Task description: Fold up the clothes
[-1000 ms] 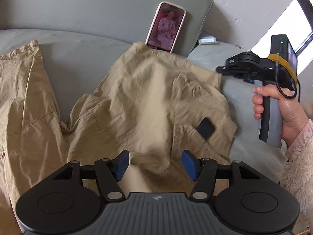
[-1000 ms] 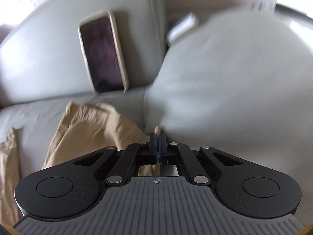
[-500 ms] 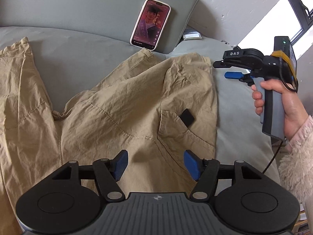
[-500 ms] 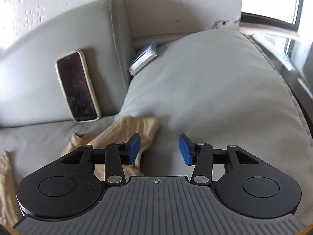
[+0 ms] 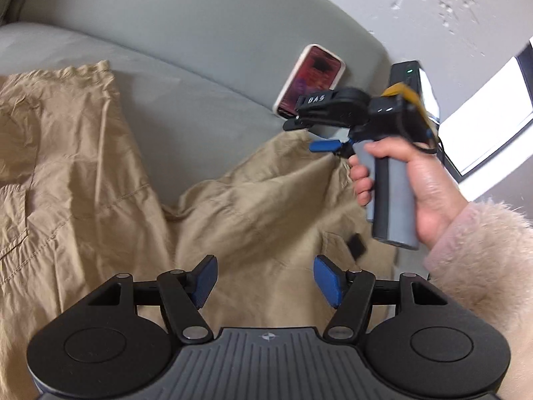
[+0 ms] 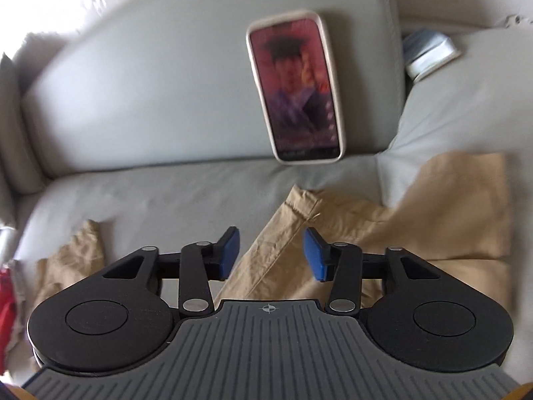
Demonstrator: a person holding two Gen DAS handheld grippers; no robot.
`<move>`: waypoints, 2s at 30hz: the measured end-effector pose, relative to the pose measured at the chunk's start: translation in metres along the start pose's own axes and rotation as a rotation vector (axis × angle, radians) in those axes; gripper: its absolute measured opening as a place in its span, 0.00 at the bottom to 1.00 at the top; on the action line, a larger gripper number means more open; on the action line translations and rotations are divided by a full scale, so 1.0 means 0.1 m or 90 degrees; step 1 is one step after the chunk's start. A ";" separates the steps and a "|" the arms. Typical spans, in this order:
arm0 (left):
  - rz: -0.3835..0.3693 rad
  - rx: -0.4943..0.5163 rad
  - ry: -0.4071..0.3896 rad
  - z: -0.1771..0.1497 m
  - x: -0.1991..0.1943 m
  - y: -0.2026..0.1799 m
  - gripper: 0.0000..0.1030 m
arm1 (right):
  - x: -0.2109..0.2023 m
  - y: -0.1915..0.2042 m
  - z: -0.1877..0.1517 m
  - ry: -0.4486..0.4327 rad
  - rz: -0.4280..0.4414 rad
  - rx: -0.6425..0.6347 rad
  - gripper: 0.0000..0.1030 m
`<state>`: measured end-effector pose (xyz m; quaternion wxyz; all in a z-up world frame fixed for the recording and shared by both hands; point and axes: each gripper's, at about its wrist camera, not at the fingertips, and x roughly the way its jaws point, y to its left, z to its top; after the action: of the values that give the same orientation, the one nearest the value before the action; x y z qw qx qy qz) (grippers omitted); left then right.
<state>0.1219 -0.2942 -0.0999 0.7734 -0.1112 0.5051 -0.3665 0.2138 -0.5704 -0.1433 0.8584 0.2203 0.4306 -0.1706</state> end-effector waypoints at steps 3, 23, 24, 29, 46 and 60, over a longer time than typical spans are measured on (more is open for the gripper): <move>0.003 -0.025 0.004 0.04 0.06 0.16 0.60 | 0.36 0.15 -0.03 0.020 -0.061 -0.033 0.57; -0.045 -0.004 -0.048 0.08 -0.59 -0.18 0.63 | -1.01 0.01 -0.15 -0.137 -0.013 -0.014 0.58; -0.054 0.007 -0.055 0.06 -0.71 -0.26 0.65 | -1.28 -0.03 -0.18 -0.151 -0.010 -0.010 0.58; -0.056 0.093 -0.088 -0.15 -1.31 -0.55 0.69 | -2.66 -0.19 -0.47 -0.210 0.012 0.016 0.68; 0.196 0.189 -0.054 -1.20 -1.82 -0.12 0.86 | -3.30 -0.35 -2.79 -0.076 0.102 0.195 0.65; 0.225 0.167 -0.023 -1.37 -1.83 -0.09 0.86 | -2.79 -0.52 -3.15 0.041 0.045 0.196 0.48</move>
<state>-0.0410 -0.1488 -0.0306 0.8422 0.0738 0.4512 -0.2859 -0.1793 -0.4200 -0.0954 0.8057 0.3697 0.4184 -0.1977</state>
